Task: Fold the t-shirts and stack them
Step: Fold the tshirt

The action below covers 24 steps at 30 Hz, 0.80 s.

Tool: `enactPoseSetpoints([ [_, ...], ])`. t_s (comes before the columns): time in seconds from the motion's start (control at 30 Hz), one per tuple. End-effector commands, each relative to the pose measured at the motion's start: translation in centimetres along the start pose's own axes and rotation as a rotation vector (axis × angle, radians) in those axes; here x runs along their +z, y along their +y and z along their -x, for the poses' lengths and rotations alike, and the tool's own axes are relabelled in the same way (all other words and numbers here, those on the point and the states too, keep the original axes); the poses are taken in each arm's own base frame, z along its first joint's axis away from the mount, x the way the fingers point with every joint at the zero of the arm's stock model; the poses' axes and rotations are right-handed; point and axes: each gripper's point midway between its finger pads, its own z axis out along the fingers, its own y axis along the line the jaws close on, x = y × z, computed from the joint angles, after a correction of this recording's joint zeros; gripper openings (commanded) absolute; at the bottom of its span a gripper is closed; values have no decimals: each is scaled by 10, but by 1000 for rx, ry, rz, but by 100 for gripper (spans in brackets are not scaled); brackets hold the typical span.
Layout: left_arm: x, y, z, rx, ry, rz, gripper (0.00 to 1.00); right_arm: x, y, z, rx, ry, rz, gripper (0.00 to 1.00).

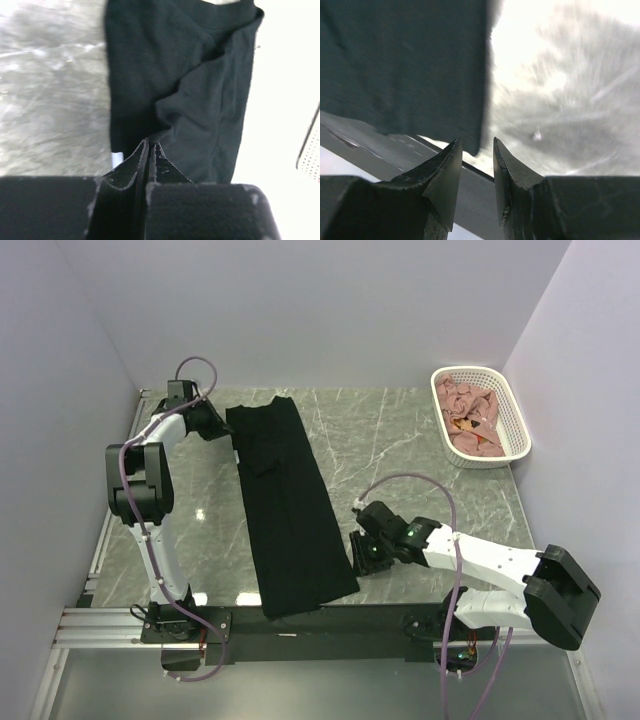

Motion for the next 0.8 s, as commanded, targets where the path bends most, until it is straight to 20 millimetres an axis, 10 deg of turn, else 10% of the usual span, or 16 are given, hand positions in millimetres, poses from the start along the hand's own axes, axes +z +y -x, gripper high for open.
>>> enactPoseSetpoints([
  [0.0, -15, -3, 25, 27, -70, 46, 5, -17, 20, 51, -112, -158, 19, 38],
  [0.2, -14, 16, 29, 51, -87, 144, 11, -10, 36, 83, -171, -170, 5, 38],
  [0.77, -4, 39, -11, -56, 39, 203, 37, -4, 24, 64, -116, -146, -8, 36],
])
